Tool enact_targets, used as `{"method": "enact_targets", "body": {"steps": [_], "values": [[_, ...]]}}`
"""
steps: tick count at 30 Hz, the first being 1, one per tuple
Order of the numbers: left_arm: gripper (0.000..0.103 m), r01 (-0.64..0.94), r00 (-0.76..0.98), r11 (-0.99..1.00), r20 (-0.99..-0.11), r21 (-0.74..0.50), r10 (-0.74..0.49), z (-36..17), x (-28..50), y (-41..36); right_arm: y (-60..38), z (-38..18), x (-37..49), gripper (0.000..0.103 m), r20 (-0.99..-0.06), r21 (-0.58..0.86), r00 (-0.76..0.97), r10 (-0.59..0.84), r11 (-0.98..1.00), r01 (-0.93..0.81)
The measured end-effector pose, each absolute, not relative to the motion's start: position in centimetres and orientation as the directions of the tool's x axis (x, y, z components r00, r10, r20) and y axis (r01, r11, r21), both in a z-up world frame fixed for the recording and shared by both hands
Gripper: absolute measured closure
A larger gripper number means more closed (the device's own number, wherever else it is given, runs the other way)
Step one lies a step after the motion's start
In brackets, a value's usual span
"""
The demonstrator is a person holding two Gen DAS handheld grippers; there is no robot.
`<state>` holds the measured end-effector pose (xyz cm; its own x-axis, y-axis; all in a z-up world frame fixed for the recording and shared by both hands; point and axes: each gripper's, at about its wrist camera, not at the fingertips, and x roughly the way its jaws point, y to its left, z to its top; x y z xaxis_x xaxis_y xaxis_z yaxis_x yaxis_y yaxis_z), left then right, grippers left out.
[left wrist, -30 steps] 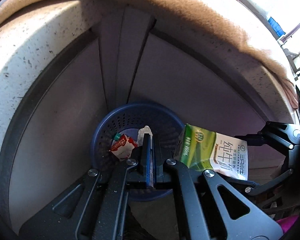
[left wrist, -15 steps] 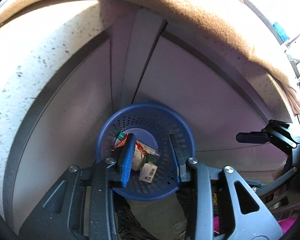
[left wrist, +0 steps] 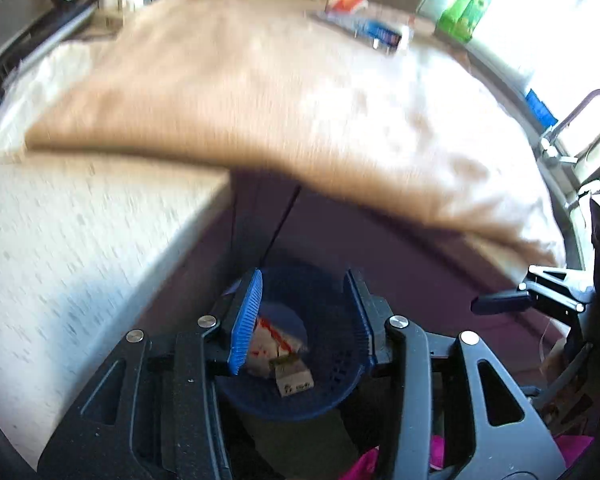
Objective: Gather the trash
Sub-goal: 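Move both tools back up toward the yogurt cup and toothpaste, then grasp the red-and-white yogurt cup with the left tool while the right tool grasps the clear plastic strip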
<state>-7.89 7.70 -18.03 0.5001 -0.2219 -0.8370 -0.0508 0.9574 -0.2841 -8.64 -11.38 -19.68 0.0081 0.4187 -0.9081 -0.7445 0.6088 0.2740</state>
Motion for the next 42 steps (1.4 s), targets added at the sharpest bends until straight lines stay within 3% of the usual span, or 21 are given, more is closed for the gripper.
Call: {"method": "enact_targets", "body": {"steps": [3, 6, 9, 13, 17, 20, 27, 35, 42], "values": [[0.058, -0.053, 0.548, 0.953, -0.807, -0.297, -0.221, -15.8, -7.1, 7.9, -12.1, -17.4, -7.5, 0.018, -0.886, 0.283, 0.038, 0.463, 0.602, -0.746], [0.047, -0.051, 0.593, 0.950, -0.775, -0.309, -0.220, -13.7, -5.8, 8.3, -12.5, -16.1, -6.8, 0.017, -0.875, 0.287, 0.054, 0.481, 0.606, -0.742], [0.047, -0.037, 0.622, 0.952, -0.753, -0.303, -0.215, -13.2, -4.2, 8.4, -13.5, -13.6, -4.9, 0.017, -0.849, 0.287, 0.106, 0.518, 0.621, -0.729], [0.035, -0.030, 0.658, 0.957, -0.726, -0.289, -0.199, -11.7, -1.5, 8.6, -14.8, -10.8, -2.5, 0.014, -0.819, 0.277, 0.178, 0.546, 0.647, -0.710], [0.034, -0.033, 0.679, 0.957, -0.709, -0.287, -0.189, -11.0, 2.3, 8.8, -15.6, -9.0, -0.3, 0.013, -0.801, 0.257, 0.238, 0.550, 0.673, -0.693], [0.026, -0.018, 0.687, 0.960, -0.701, -0.279, -0.191, -10.4, 4.9, 8.4, -16.4, -7.9, 2.6, 0.013, -0.792, 0.219, 0.297, 0.534, 0.702, -0.678], [0.023, 0.022, 0.709, 0.971, -0.681, -0.239, -0.184, -9.1, 12.0, 7.3, -18.4, -5.4, 11.4, 0.013, -0.766, 0.171, 0.403, 0.500, 0.764, -0.622], [0.022, 0.073, 0.695, 0.981, -0.696, -0.179, -0.179, -9.5, 19.9, 5.8, -19.3, -5.3, 18.4, 0.013, -0.755, 0.216, 0.422, 0.501, 0.798, -0.563], [0.022, 0.120, 0.665, 0.986, -0.728, -0.113, -0.164, -10.3, 25.1, 4.1, -19.9, -6.1, 24.2, 0.023, -0.756, 0.276, 0.409, 0.511, 0.816, -0.508]]}}
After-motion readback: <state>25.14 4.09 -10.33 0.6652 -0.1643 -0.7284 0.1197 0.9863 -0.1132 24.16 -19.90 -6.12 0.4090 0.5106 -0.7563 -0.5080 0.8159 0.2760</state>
